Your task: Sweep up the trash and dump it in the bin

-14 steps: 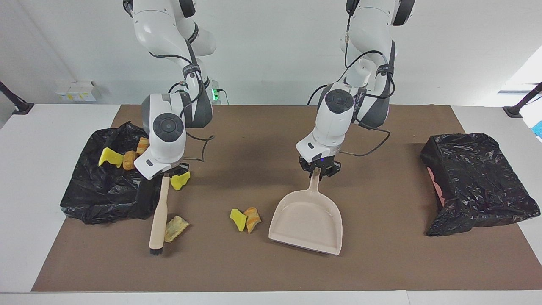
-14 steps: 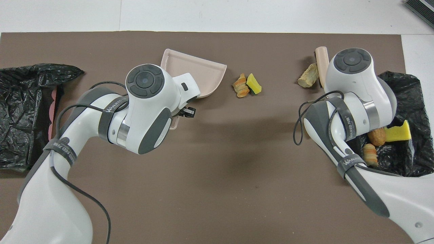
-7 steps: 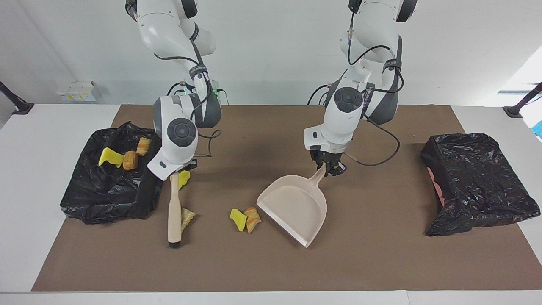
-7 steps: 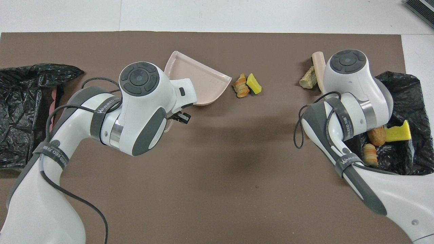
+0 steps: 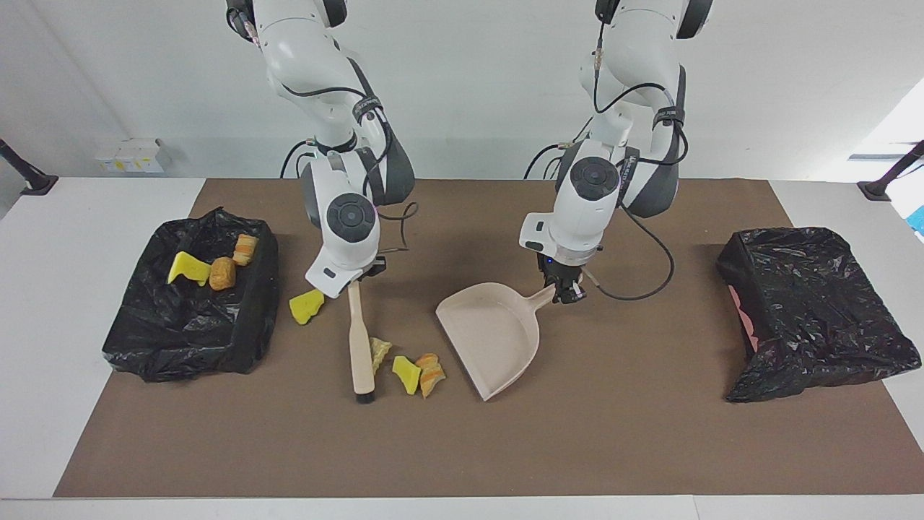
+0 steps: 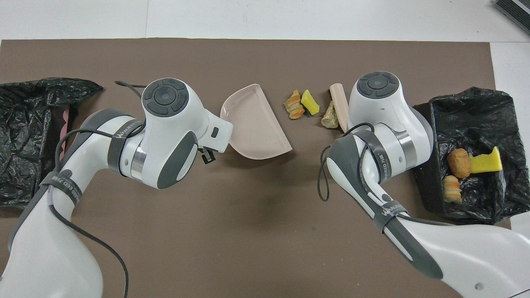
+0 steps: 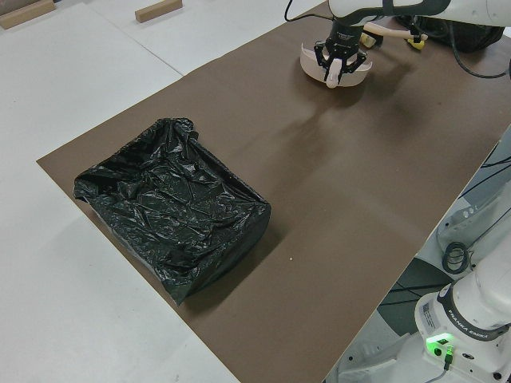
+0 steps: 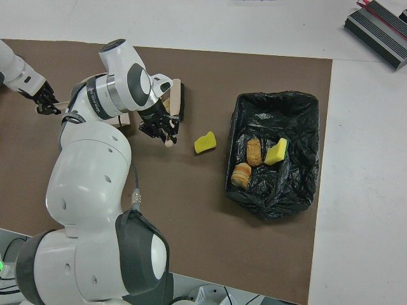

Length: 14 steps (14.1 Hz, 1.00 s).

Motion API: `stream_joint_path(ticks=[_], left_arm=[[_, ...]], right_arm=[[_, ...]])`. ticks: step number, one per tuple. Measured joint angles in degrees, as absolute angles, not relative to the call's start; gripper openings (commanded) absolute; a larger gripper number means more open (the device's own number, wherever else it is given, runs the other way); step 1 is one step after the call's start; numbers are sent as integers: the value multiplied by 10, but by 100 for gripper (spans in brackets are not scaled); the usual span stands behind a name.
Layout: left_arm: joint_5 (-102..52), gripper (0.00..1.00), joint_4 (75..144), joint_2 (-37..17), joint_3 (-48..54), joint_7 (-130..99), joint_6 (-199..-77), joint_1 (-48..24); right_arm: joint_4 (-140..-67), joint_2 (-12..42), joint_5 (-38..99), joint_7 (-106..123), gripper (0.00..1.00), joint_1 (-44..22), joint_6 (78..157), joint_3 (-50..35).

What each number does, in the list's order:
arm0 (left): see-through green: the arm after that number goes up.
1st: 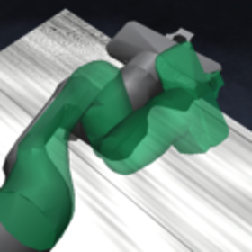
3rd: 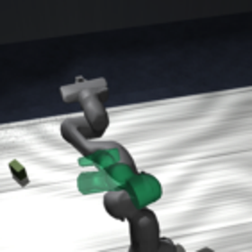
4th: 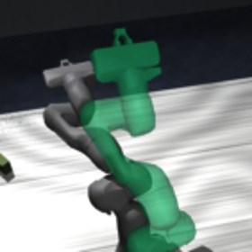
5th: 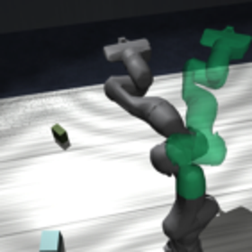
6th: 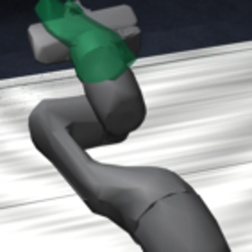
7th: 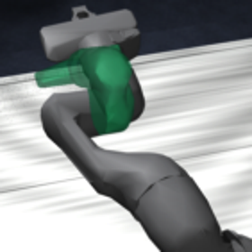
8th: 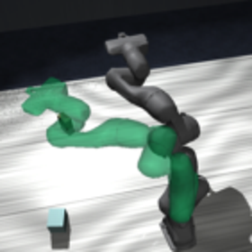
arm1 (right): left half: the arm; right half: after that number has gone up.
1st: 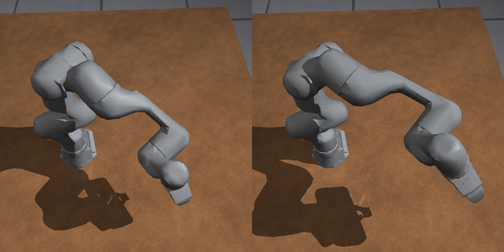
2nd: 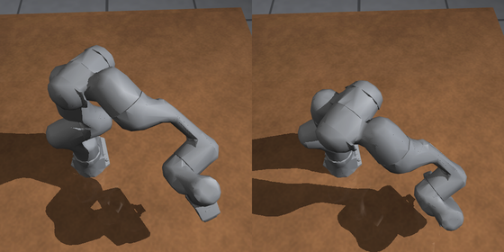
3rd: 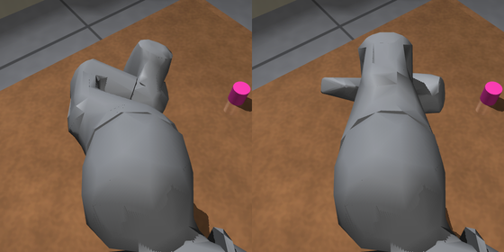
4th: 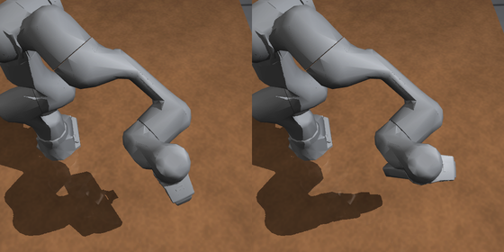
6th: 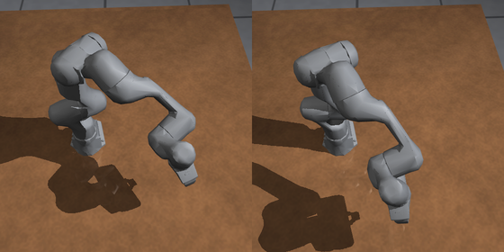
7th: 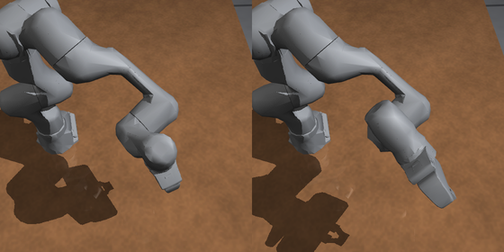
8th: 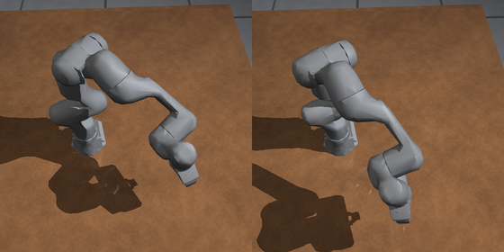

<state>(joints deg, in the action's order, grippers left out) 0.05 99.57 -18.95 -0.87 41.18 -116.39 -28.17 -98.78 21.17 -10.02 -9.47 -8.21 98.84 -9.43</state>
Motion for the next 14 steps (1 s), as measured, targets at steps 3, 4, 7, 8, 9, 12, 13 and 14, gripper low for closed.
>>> stream_joint_path(ticks=[3, 4, 7, 8, 9, 12, 13, 14], left_arm=[[23, 0, 1000, -192, -7, 441, -1164, -284], [23, 0, 1002, -193, -6, 446, -1165, -287], [25, 0, 1005, -196, -5, 447, -1167, -300], [25, 0, 1006, -197, -5, 447, -1167, -301], [25, 0, 1006, -197, -5, 447, -1167, -302], [25, 0, 1007, -198, -6, 447, -1168, -302], [25, 0, 1008, -198, -6, 447, -1168, -302], [25, 0, 1008, -198, -6, 447, -1169, -302]], right_arm=[[-988, 214, -96, -95, 0, -82, 992, -94], [-988, 216, -90, -95, 0, -85, 995, -94], [-987, 222, -64, -95, 0, -99, 1001, -95], [-987, 223, -45, -95, 0, -105, 1001, -95], [-987, 223, -30, -95, 0, -114, 1001, -95], [-987, 222, 2, -95, 0, -145, 986, -96], [-987, 221, 20, -95, 0, -152, 974, -97], [-988, 218, 36, -95, 0, -160, 959, -97]])
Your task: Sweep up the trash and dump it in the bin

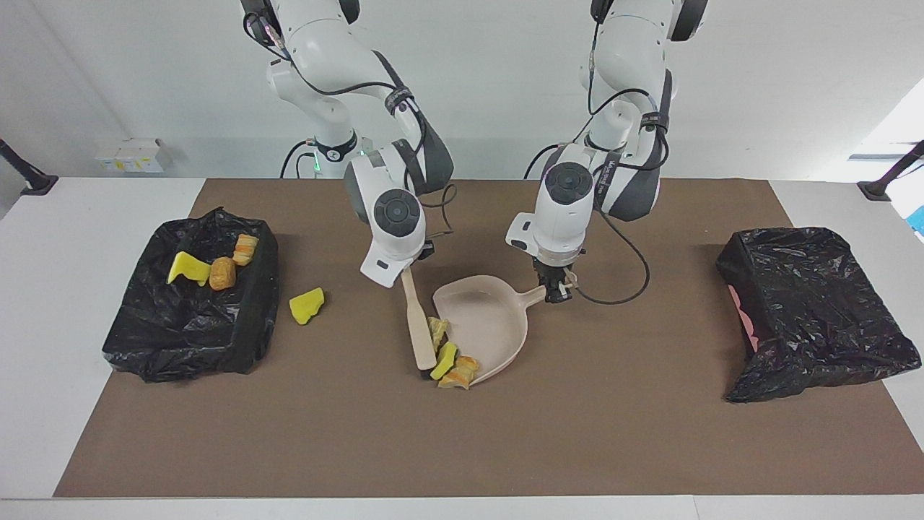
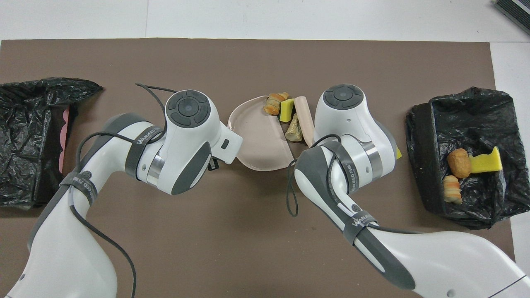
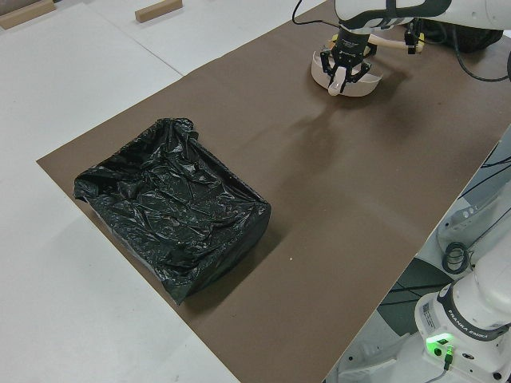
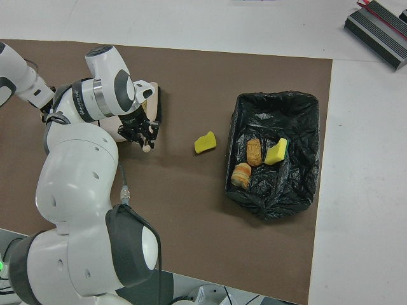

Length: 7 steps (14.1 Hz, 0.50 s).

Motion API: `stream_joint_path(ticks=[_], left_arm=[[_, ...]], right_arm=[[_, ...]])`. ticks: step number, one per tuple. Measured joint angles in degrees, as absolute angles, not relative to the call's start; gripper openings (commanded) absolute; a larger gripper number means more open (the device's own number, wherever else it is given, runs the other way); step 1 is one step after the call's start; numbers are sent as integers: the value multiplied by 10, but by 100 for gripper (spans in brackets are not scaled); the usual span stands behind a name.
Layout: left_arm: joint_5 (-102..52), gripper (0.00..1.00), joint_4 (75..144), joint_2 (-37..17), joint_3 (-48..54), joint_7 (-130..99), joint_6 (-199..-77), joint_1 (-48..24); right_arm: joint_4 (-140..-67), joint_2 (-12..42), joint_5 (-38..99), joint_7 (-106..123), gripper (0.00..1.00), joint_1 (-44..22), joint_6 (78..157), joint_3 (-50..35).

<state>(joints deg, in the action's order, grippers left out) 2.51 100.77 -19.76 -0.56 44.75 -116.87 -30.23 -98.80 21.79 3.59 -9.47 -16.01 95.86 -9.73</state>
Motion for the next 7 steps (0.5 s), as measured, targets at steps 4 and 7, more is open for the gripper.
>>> stream_joint_path(ticks=[4, 7], left_arm=[[25, 0, 1008, -198, -6, 447, -1170, -302], [25, 0, 1010, -198, -6, 447, -1172, -302]], right_arm=[[-991, 204, 44, -124, 0, -192, 926, -98], [-991, 196, 50, -152, 0, -204, 921, -116]])
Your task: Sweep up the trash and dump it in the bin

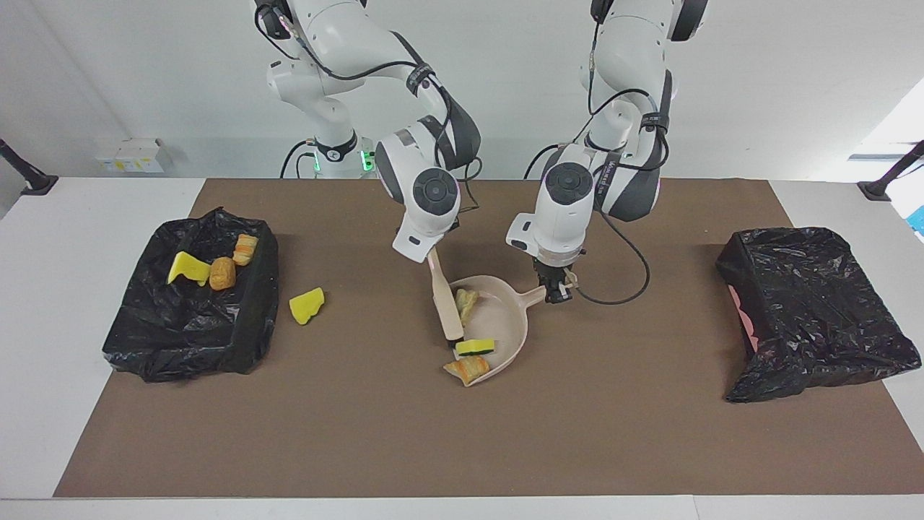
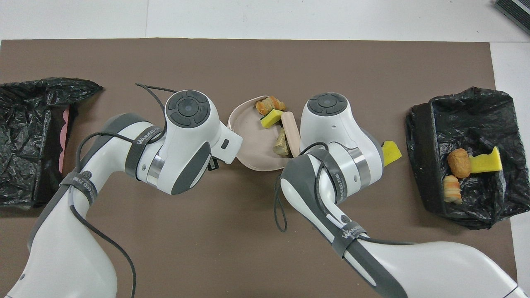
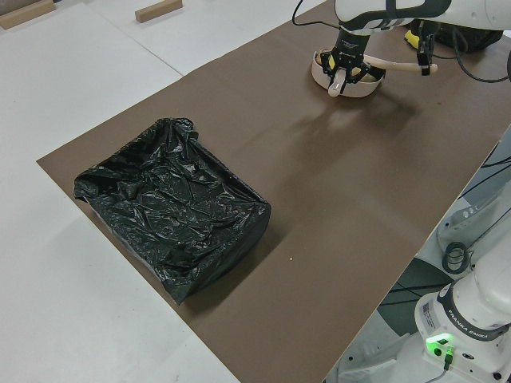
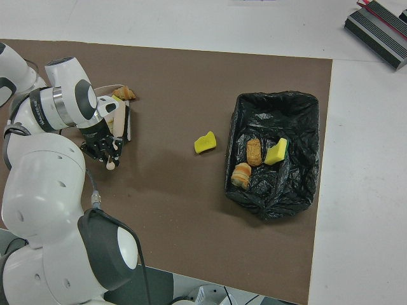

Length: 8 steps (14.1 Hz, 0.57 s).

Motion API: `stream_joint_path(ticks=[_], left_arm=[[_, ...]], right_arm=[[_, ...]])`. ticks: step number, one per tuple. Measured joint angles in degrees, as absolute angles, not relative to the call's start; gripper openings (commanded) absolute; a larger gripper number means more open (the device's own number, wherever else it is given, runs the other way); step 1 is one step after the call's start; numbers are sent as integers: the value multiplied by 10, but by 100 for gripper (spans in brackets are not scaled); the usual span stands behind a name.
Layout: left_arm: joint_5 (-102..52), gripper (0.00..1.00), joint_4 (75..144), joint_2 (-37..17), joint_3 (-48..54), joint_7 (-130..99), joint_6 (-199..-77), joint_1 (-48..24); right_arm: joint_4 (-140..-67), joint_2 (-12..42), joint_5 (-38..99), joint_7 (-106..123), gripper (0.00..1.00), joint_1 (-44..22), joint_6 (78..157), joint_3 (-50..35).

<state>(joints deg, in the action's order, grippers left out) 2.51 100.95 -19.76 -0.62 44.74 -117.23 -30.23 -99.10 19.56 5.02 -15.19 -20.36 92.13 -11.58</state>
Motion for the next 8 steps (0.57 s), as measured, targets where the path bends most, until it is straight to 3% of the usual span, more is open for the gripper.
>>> stream_joint_path(ticks=[8], left_arm=[[25, 0, 1022, -198, -7, 455, -1197, -302]], right_arm=[[-987, 159, 38, -226, 0, -187, 922, -144]])
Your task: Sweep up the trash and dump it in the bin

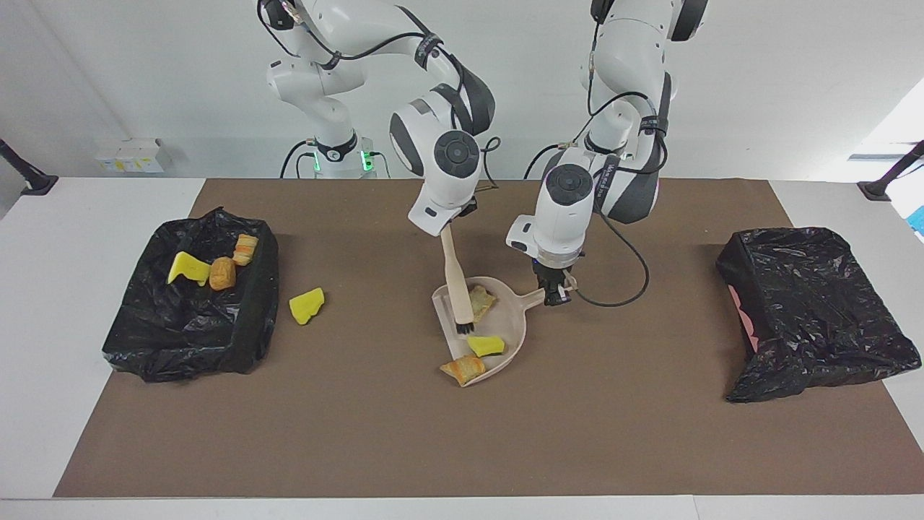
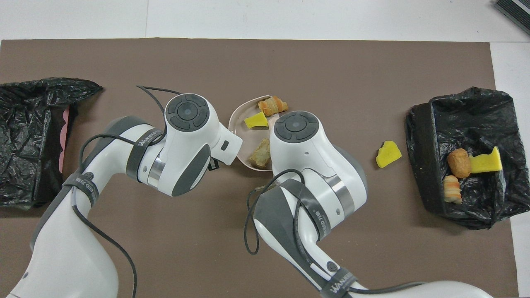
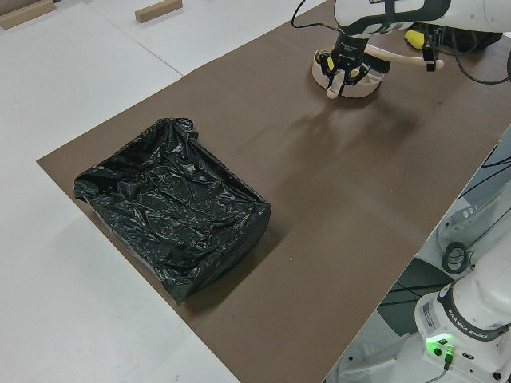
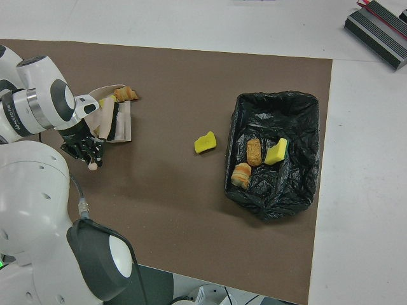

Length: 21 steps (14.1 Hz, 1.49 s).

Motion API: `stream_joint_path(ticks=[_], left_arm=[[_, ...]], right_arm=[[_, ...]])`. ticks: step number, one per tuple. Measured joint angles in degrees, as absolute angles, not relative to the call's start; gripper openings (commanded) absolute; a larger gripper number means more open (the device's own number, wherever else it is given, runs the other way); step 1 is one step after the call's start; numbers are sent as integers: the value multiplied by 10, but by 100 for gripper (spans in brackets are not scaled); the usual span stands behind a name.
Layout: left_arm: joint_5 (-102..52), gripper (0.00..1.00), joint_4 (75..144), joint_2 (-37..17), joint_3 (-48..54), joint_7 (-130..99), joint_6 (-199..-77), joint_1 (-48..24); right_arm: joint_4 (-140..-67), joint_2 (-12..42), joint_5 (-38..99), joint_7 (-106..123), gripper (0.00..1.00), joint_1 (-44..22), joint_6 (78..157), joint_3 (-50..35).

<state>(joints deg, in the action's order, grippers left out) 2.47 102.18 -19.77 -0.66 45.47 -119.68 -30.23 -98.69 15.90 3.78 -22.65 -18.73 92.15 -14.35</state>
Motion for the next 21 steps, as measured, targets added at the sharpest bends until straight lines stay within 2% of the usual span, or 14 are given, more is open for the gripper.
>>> stream_joint_path(ticks=[4, 10, 18, 21], left_arm=[[11, 0, 1031, -198, -8, 498, -1230, -301], [-50, 0, 1051, -198, -8, 599, -1275, -280], [-62, 0, 1052, -198, -10, 602, -1276, -279], [-68, 0, 1054, -198, -10, 616, -1281, -277]], right_arm=[[-986, 167, -20, -164, 0, -145, 955, -143], [-927, 253, -65, -131, 0, -135, 981, -143], [-907, 242, -47, -155, 0, -207, 895, -153], [-901, 203, -39, -156, 0, -190, 845, -148]])
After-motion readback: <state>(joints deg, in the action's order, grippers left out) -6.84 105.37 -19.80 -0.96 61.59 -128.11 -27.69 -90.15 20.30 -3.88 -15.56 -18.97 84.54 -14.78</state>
